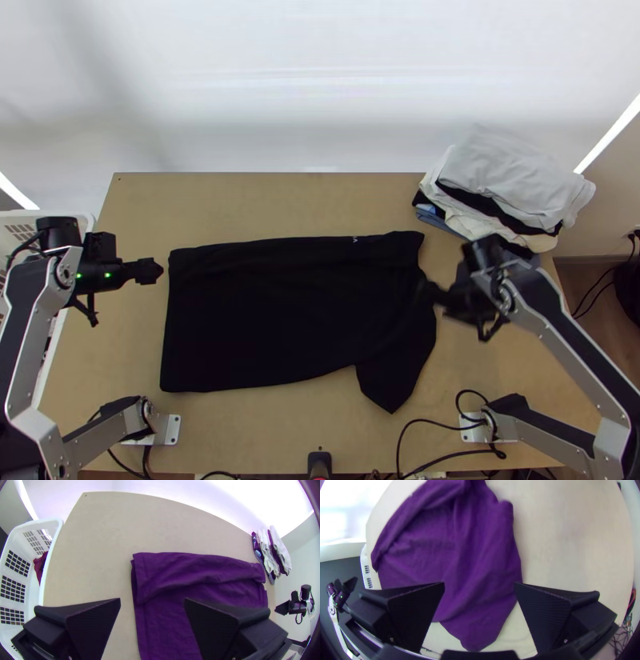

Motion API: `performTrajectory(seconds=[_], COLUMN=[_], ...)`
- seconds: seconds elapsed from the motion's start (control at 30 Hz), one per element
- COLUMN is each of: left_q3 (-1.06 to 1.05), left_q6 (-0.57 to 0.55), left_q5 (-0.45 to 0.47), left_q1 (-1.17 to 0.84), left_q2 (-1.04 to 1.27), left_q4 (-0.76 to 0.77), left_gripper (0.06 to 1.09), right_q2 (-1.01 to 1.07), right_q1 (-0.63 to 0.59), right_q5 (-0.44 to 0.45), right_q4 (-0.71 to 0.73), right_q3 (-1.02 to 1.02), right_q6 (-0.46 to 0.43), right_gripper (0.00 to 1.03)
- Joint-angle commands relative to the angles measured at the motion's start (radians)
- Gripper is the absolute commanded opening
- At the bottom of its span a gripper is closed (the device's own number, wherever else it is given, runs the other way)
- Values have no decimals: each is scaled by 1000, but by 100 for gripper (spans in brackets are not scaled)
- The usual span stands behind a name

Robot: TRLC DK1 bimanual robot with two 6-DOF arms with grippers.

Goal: Fold the t-shirt

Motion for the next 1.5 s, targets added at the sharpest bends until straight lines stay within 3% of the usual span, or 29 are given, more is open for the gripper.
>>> performTrajectory(seconds=[0.0,0.1,0.43,0.9,0.97,1.07,1.27,1.37,1.47], left_q3=[35,38,62,61,67,61,-11,-100,-146], left_q6=[19,19,20,34,86,224,428,458,456], left_q5=[2,2,-1,-4,-4,-6,-132,-225,-244], left_q1=[0,-4,-3,0,-4,-20,-121,-208,-271], left_q2=[-33,-32,-33,-33,-30,-24,-15,-12,4], left_q4=[-20,-26,-54,-72,-122,-237,-445,-488,-516], left_gripper=[99,99,99,99,99,99,99,99,99], right_q2=[-28,-47,1,79,84,84,102,101,101], right_q1=[70,79,50,18,32,55,65,65,65], right_q5=[-26,-32,-20,-13,-15,-13,-13,-13,-15], right_q4=[-44,-35,19,53,59,100,109,108,105], right_q3=[-88,-143,-225,-260,-260,-260,-262,-265,-263], right_q6=[97,93,-11,-75,-75,-72,-74,-71,-68], right_gripper=[98,95,47,47,45,20,18,18,18])
